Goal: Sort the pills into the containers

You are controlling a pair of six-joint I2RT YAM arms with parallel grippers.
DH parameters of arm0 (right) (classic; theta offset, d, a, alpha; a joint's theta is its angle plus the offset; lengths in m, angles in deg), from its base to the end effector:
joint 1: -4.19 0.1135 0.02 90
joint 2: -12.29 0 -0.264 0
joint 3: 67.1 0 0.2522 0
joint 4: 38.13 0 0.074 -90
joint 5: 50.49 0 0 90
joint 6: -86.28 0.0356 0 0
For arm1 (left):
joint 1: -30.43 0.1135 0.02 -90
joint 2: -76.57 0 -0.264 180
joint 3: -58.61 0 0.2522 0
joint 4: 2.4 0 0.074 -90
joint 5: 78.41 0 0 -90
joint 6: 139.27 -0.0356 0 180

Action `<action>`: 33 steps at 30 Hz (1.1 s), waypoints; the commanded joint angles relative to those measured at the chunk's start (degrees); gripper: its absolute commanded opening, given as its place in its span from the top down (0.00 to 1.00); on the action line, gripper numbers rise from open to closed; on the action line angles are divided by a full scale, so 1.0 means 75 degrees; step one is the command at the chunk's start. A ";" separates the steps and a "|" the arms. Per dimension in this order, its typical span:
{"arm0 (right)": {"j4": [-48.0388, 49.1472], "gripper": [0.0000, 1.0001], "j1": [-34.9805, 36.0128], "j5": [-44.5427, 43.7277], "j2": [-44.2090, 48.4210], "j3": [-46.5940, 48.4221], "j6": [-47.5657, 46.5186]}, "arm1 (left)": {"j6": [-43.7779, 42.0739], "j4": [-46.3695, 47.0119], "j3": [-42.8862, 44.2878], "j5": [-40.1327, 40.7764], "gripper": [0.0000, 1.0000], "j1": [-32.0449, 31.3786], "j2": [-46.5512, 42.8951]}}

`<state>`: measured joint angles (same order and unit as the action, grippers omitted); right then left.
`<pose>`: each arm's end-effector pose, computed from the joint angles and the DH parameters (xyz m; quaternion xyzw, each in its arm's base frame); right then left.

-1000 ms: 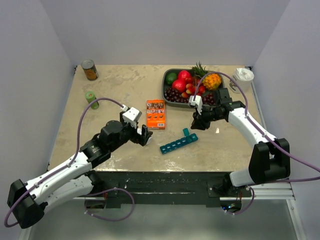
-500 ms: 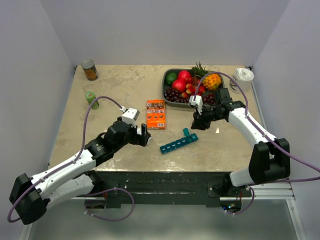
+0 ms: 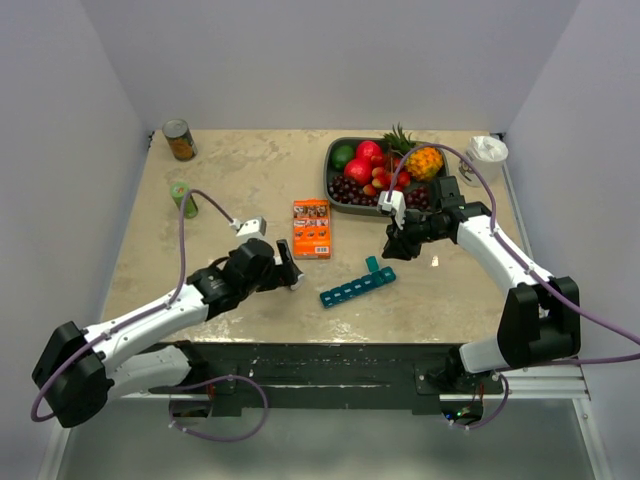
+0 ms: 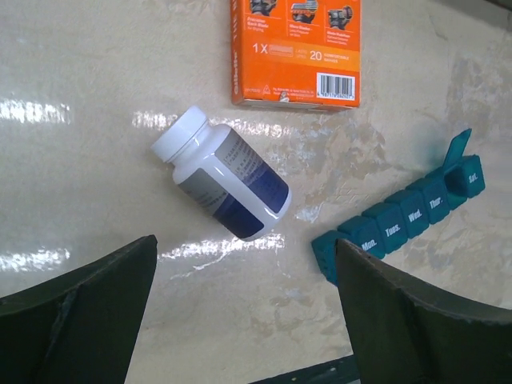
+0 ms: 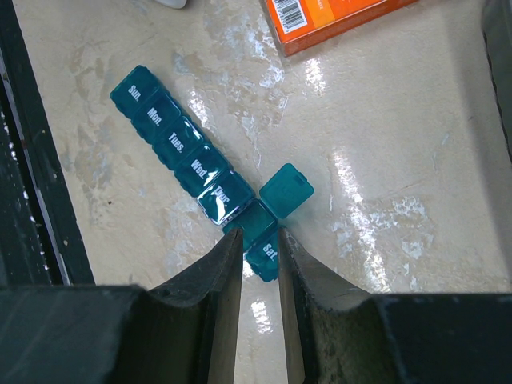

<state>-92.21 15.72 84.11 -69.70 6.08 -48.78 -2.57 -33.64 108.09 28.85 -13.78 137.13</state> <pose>0.2671 0.0800 0.2479 -0.5047 0.7498 0.2907 0.3140 0.1633 -0.1442 0.2222 -0.0803 0.9028 -0.1885 0.3781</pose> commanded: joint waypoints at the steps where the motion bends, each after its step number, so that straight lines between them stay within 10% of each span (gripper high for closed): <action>1: -0.0074 0.72 -0.0037 0.0241 0.0292 -0.0036 -0.0133 | 0.2512 -0.0564 0.0357 0.0149 0.05 0.0047 0.0386; 21: -0.0121 0.72 -0.0061 0.0288 0.0316 -0.0047 -0.0191 | 0.3864 -0.0378 0.1366 0.0968 0.25 -0.0071 0.3574; 33: -0.0133 0.72 -0.0096 0.0335 0.0374 -0.0059 -0.0203 | 0.2517 0.0547 0.0525 0.2129 0.70 -0.0188 0.4079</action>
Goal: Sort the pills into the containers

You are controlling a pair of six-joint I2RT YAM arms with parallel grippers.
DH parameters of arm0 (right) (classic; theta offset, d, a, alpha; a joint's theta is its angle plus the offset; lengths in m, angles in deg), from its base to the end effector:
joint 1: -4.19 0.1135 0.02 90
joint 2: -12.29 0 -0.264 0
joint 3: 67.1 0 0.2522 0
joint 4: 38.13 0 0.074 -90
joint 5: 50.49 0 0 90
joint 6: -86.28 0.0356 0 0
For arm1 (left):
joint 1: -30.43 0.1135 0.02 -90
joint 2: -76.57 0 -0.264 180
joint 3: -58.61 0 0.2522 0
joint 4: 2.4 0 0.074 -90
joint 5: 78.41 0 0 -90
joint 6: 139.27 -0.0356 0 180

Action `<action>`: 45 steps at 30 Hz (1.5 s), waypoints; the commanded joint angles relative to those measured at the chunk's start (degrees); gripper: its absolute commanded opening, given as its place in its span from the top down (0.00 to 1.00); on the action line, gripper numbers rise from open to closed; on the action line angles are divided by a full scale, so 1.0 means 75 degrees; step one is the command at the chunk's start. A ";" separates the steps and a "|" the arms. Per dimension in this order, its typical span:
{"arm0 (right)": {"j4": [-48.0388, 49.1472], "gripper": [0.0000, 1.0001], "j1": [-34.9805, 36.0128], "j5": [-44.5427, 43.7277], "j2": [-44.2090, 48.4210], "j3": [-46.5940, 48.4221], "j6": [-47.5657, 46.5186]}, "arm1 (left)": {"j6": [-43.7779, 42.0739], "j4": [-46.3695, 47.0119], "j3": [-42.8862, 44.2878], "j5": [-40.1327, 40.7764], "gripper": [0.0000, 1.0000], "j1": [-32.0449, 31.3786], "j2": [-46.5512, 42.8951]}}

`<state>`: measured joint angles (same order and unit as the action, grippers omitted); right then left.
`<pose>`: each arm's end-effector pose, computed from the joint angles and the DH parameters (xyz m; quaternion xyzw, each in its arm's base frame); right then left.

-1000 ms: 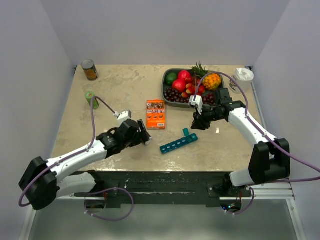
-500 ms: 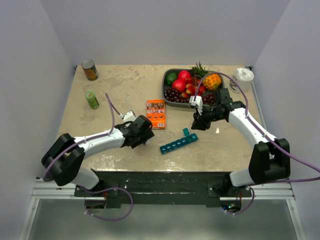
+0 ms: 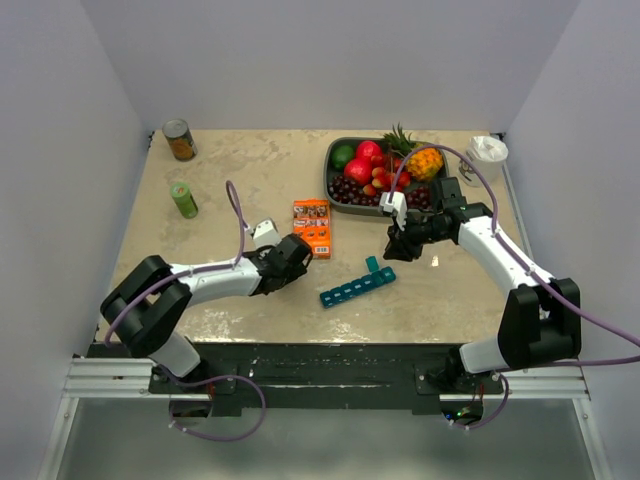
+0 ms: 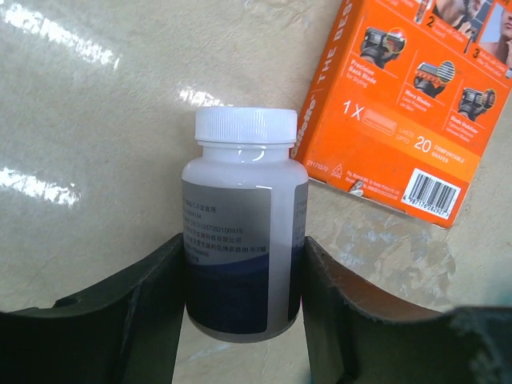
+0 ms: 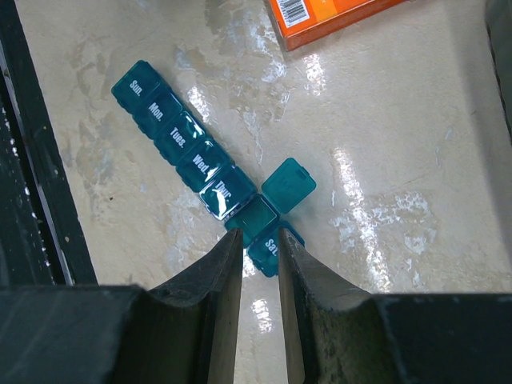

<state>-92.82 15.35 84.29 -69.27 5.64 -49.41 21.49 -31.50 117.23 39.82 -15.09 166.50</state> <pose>0.2647 0.0778 0.2471 -0.5052 0.7500 0.2912 0.3123 0.2132 -0.1931 0.1548 -0.2656 0.9014 -0.0859 0.3310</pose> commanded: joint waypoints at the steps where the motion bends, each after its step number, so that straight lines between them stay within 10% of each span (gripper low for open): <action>1: -0.0051 0.72 -0.0058 0.0323 0.0304 0.0011 -0.0119 | -0.1203 0.0669 -0.0859 0.0678 0.76 -0.0001 -0.0082; 8: -0.0168 0.72 -0.0046 0.0452 0.0293 0.0011 -0.0271 | -0.4497 0.3342 -0.2675 -0.1014 1.00 -0.0025 -0.2717; 18: -0.1595 0.71 0.0141 0.1015 0.0432 0.0292 -0.1769 | -0.7699 0.5651 -0.4071 -0.5366 1.00 -0.0107 -0.5334; 23: -0.1728 0.40 0.0458 0.0383 0.1533 0.0444 -0.1971 | -0.8180 0.6637 -0.4235 -0.6142 1.00 -0.0516 -0.5265; 26: -0.1598 0.16 0.0446 0.0556 0.1920 0.0620 -0.1082 | -0.8392 0.7117 -0.4201 -0.6330 1.00 -0.0622 -0.5019; 32: -0.1098 0.21 0.0469 0.1869 0.1605 0.0902 0.1482 | -0.8684 0.7704 -0.3803 -0.6588 1.00 -0.0716 -0.4374; 36: 0.0510 0.01 0.0889 0.1718 0.1617 0.0410 0.4307 | -0.8813 0.7810 -0.3486 -0.6728 1.00 -0.0798 -0.3918; 45: 0.1449 0.01 0.1652 0.1462 0.1500 -0.0153 0.5647 | -0.8872 0.8021 -0.2841 -0.6740 1.00 -0.0997 -0.3144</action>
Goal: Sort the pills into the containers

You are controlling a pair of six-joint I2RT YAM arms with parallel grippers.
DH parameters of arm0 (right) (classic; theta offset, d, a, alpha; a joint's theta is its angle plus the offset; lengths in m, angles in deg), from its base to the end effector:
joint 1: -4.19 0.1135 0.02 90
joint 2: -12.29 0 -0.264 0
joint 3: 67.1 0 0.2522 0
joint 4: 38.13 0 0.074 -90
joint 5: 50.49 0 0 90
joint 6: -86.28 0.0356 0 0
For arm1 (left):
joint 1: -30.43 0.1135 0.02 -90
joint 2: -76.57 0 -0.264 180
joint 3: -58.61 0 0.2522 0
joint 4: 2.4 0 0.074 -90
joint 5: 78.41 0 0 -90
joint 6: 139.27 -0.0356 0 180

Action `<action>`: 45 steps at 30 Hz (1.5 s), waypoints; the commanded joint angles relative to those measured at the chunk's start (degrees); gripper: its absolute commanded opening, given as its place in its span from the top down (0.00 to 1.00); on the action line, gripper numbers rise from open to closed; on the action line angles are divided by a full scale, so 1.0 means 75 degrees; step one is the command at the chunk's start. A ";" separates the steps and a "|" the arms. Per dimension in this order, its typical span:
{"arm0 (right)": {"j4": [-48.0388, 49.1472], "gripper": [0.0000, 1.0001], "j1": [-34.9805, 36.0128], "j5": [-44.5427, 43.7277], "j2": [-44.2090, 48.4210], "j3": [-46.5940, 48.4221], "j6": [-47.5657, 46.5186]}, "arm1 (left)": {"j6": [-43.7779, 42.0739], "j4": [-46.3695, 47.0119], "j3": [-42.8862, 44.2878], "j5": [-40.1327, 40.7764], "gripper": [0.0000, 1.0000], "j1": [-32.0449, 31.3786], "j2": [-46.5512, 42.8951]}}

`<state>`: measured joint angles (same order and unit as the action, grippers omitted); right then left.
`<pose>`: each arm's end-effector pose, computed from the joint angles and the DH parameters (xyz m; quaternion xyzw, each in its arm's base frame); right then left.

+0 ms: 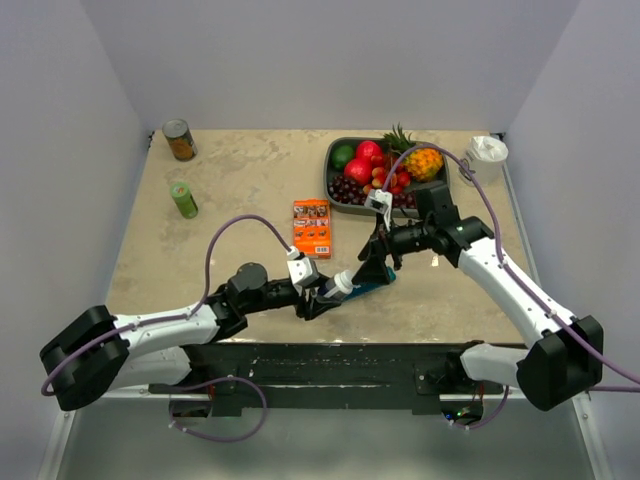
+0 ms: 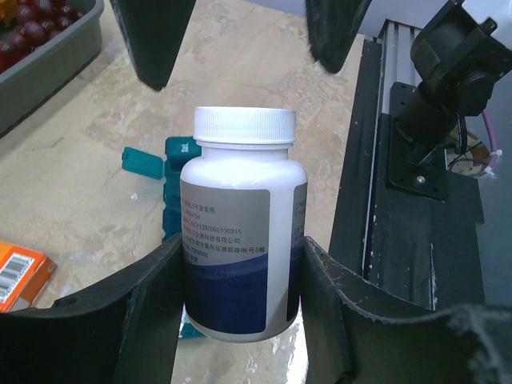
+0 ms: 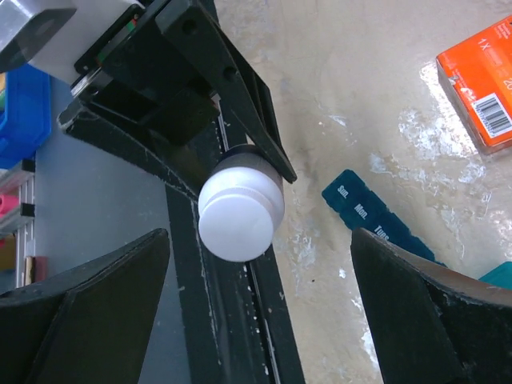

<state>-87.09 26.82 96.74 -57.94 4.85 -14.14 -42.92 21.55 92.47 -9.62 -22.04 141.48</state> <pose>0.2156 0.1223 0.3010 -0.3999 0.7340 0.4775 0.2708 0.1302 -0.1906 0.2093 0.4007 0.6301 -0.4397 0.4991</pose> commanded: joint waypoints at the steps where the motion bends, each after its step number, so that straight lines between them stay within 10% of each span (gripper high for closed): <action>1: 0.0709 0.01 0.0146 -0.0294 0.0002 -0.0095 0.0990 | -0.0284 0.0960 0.0496 -0.0137 1.00 -0.0082 0.0229; 14: 0.0616 0.25 0.0474 -0.0869 0.0037 -0.0201 0.0756 | -0.0202 0.0983 0.0601 0.0074 1.00 -0.0082 0.0416; 20: 0.0265 0.64 0.0650 -0.0543 -0.0057 -0.0025 0.0253 | -0.0225 0.0867 0.0613 -0.0031 1.00 -0.0082 0.0393; 24: -0.0776 0.85 0.0931 -0.0179 -0.0267 0.0488 -0.1381 | -0.0716 0.0258 0.0695 -0.0475 1.00 -0.0059 0.0183; 29: -0.3247 0.89 0.1738 0.0092 -0.0327 0.1018 -0.5437 | -0.1198 -0.0643 0.0812 -0.1413 1.00 0.0023 -0.0075; 31: -0.3393 0.88 0.1857 -0.0431 -0.0094 0.0960 -0.7139 | -0.1268 -0.0809 0.0836 -0.1670 1.00 0.0035 -0.0087; 36: -0.2047 0.81 0.2045 -0.1794 0.0002 0.0621 -0.6233 | -0.1011 -0.0764 0.0813 -0.1696 1.00 0.0046 0.0029; 38: -0.1484 0.60 0.2045 -0.1830 0.0036 0.0550 -0.5634 | -0.0906 -0.0565 0.0766 -0.1555 1.00 0.0046 0.0065; 40: -0.1412 0.17 0.2056 -0.1656 0.0060 0.0561 -0.4929 | -0.0685 -0.0470 0.0684 -0.1286 1.00 0.0046 0.0077; 45: -0.1577 0.01 0.1835 -0.1361 0.0282 0.1099 -0.3655 | -0.0531 -0.0622 0.0462 -0.0677 1.00 0.0046 -0.0110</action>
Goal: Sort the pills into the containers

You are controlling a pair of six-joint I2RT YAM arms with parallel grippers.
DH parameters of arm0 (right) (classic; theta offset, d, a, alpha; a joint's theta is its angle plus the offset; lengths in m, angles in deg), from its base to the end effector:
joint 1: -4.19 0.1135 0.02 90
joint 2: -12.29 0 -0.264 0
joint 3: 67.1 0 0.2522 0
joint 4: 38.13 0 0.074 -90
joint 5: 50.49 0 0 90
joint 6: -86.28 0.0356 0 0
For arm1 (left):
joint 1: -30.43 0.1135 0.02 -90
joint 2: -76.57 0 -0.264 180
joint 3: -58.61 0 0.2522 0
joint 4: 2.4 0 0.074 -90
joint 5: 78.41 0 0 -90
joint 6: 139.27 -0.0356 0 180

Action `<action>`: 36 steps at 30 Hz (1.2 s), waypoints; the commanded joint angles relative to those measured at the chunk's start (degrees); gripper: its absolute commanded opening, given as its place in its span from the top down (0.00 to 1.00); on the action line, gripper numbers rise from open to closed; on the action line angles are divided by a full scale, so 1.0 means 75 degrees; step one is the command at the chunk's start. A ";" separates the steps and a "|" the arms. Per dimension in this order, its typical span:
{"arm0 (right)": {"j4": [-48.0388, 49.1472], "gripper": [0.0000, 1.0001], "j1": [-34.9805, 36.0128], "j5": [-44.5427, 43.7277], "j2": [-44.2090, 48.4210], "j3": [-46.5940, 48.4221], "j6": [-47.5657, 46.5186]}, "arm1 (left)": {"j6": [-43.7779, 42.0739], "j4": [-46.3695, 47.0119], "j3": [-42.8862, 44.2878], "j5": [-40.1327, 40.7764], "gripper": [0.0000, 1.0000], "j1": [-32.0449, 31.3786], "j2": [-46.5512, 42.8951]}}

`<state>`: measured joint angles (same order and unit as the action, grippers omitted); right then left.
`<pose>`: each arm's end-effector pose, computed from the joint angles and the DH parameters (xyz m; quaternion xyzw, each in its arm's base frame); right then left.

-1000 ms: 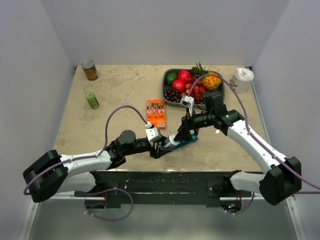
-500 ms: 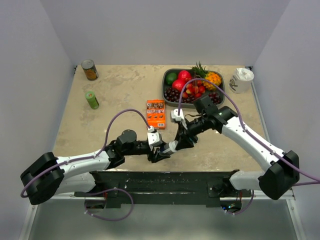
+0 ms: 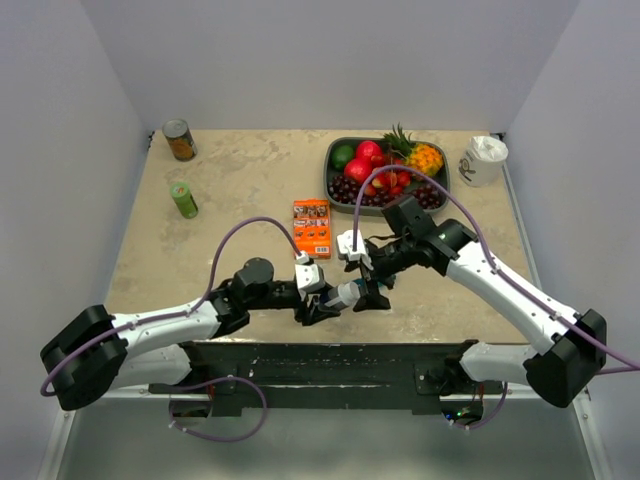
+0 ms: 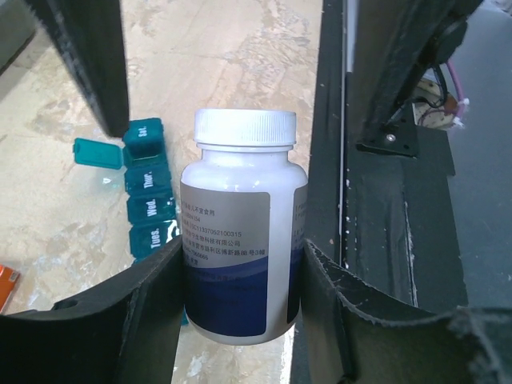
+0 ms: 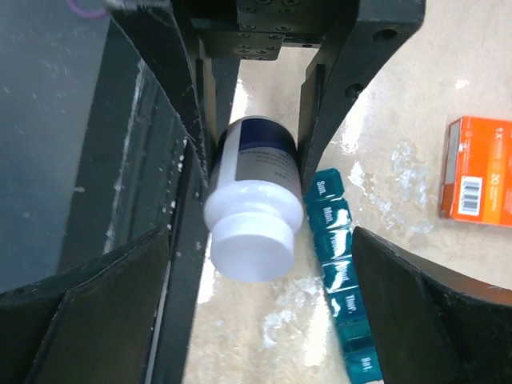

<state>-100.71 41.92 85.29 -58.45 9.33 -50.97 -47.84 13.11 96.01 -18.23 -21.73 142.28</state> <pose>0.1725 0.1657 0.3049 -0.6782 0.5763 0.3498 0.2925 0.1306 -0.1970 0.2113 0.4686 0.6136 -0.4513 0.4475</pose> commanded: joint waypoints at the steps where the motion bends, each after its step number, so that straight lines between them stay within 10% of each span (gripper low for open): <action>1: 0.0286 0.01 -0.0250 0.0142 0.0408 0.0538 0.1504 | 0.0137 0.0514 -0.0081 0.0693 1.00 0.0006 -0.0265; 12: 0.2384 0.01 -0.0672 -0.2073 0.0549 0.0070 0.7422 | 0.0547 0.1182 -0.0515 0.2054 1.00 -0.0006 -0.0500; 36: 0.2618 0.02 -0.0672 -0.1487 0.0491 -0.0446 0.7588 | 0.0688 0.1464 -0.0515 0.2102 1.00 -0.0018 -0.0183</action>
<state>-83.14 36.88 72.59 -55.10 6.10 5.27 -42.81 18.88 92.14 -2.96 -21.71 141.34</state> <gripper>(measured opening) 0.986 0.570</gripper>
